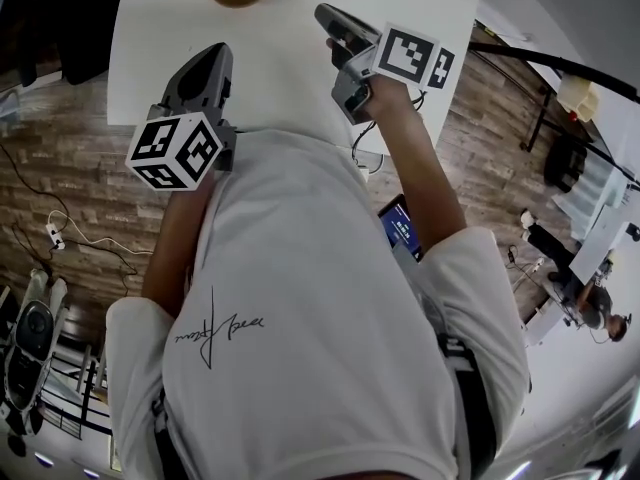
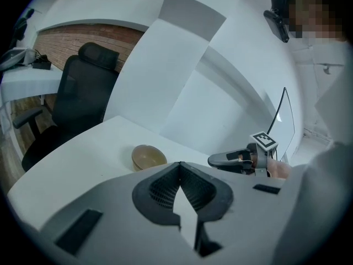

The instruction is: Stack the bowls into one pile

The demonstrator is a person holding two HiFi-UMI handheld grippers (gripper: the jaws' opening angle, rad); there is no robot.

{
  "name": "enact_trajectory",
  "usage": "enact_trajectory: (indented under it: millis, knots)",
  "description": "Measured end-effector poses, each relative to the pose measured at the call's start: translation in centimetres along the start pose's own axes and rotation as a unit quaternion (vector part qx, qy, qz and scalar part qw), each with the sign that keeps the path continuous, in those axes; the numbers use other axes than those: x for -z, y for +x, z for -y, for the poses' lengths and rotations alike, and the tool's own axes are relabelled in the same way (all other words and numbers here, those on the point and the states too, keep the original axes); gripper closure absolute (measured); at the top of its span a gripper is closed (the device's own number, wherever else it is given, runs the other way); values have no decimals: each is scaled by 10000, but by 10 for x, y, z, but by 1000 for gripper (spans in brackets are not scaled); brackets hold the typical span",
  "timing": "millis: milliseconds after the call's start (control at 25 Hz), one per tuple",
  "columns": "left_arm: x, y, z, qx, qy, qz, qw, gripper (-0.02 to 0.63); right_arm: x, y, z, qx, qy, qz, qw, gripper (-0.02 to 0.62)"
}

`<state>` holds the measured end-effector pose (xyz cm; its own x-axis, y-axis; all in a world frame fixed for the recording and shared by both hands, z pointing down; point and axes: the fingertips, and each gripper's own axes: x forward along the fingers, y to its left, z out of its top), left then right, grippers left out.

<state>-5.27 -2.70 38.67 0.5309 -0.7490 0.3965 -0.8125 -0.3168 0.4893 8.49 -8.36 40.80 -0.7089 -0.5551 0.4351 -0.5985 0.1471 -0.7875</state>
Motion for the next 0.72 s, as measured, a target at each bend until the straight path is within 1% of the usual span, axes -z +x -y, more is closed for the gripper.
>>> enact_trajectory:
  millis: [280, 360, 520, 720]
  knots:
    - [-4, 3, 15, 142, 91, 33, 9999, 598, 22, -21, -30, -315, -601, -133, 9976, 586]
    - [-4, 4, 19, 183, 152, 13, 9997, 598, 26, -27, -36, -295, -878, -105, 9956, 586]
    - [-7, 8, 30, 285, 322, 42, 9991, 598, 34, -41, -44, -250, -1518, -110, 9880, 586]
    - [-10, 5, 48, 426, 512, 107, 9977, 598, 41, -60, -52, -350, -1880, -84, 9815, 588]
